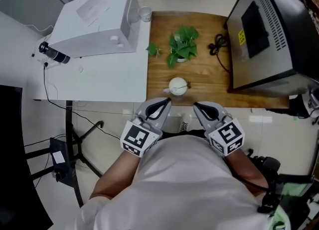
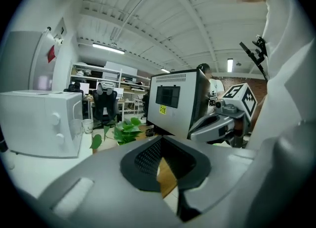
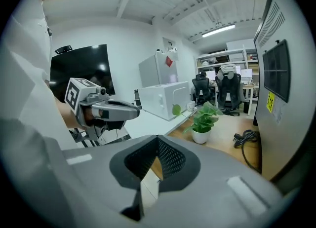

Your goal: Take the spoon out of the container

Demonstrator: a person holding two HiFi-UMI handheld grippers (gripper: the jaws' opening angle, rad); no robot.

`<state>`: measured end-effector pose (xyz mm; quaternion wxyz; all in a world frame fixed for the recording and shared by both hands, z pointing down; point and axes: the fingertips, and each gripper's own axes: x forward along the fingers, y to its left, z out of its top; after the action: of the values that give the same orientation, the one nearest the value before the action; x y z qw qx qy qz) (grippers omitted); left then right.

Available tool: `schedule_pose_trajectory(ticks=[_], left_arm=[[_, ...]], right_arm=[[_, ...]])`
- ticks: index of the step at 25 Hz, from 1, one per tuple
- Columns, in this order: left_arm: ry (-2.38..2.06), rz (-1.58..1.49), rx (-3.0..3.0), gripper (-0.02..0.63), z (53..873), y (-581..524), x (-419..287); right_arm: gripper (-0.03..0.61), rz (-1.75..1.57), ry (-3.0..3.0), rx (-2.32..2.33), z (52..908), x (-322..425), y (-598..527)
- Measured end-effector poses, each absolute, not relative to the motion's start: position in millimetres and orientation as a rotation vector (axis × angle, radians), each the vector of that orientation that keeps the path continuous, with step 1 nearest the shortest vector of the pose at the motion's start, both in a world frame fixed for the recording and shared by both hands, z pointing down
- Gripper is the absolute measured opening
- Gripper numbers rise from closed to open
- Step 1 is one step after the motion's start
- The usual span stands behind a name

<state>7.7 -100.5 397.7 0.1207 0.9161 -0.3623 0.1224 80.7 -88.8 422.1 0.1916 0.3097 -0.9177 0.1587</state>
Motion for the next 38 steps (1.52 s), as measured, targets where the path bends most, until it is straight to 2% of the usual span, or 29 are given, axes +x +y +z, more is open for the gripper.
schedule_pose_trajectory(ticks=[6,18,30,38], left_arm=[[-1.114,0.379,2.629,0.005,409,-125,9],[-0.93,0.463,2.61,0.005,438,-147,-9],[-0.827,0.527,2.57,0.005,466,-163,-23],[-0.804,0.518,2.528,0.005,480,-175,-21]], right_arm=[[0.018,0.482,-2.538,0.825,447,89,-114],[0.034,0.569,-2.449,0.94,467,69,-143],[0.077,0.614,-2.342,1.067,503,75,-182],[0.094,0.772,-2.263,1.057,534,81,-192]])
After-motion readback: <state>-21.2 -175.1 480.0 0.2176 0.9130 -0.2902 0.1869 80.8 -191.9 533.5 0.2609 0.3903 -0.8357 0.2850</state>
